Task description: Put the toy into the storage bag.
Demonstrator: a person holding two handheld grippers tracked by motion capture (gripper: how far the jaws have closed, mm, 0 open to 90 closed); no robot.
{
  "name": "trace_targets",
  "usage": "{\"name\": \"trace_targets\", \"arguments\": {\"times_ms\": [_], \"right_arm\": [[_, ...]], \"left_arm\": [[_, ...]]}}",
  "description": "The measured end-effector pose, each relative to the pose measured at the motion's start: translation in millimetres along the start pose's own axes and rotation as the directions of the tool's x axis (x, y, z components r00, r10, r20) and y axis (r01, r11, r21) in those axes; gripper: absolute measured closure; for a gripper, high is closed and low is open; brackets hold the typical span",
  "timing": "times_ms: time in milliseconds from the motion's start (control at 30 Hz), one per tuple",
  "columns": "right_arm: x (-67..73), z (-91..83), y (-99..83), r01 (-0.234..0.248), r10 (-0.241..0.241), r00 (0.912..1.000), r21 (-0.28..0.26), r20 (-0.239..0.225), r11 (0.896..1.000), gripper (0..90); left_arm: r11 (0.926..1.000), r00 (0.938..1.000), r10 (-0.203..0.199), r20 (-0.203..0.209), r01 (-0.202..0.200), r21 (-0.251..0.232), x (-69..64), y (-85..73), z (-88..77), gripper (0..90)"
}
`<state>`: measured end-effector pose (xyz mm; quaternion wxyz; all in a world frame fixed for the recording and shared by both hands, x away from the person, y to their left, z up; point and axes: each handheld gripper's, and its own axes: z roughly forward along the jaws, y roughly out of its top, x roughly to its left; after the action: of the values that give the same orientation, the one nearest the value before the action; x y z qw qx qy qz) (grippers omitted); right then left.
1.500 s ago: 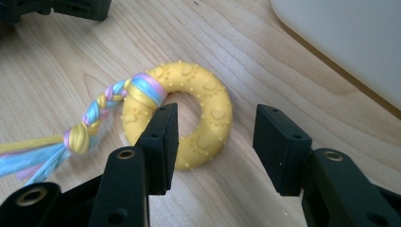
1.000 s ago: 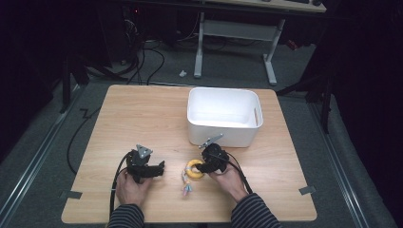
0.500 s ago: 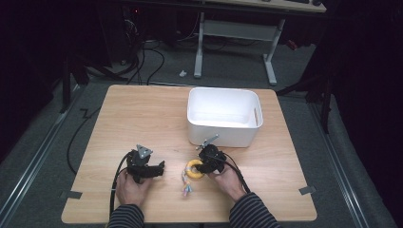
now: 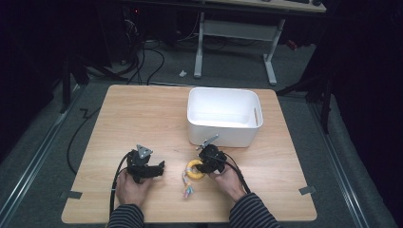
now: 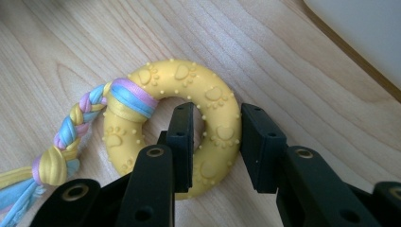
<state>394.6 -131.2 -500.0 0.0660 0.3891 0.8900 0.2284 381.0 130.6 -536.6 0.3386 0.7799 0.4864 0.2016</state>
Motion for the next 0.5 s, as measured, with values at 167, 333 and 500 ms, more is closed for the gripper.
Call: {"name": "trace_targets", "arguments": {"times_ms": [167, 333, 500], "right_arm": [[-2.9, -7.8, -1.6, 0.001, -0.001, 1.0000, -0.027, -0.005, 1.000, 67.1], [-7.1, -16.5, -5.7, -0.004, 0.004, 1.0000, -0.043, -0.003, 0.999, 67.1], [-11.6, -26.8, -11.3, -0.007, 0.007, 1.0000, -0.060, 0.004, 0.998, 67.2]], "left_arm": [[1.0000, 1.0000, 0.001, -0.003, -0.001, -0.002, -0.2, -0.1, 0.1, 13.6], [1.0000, 1.0000, 0.002, -0.004, -0.002, -0.003, -0.5, -0.1, 0.0, 14.0], [1.0000, 1.0000, 0.002, -0.004, -0.002, -0.002, -0.4, -0.1, 0.0, 14.0]]}}
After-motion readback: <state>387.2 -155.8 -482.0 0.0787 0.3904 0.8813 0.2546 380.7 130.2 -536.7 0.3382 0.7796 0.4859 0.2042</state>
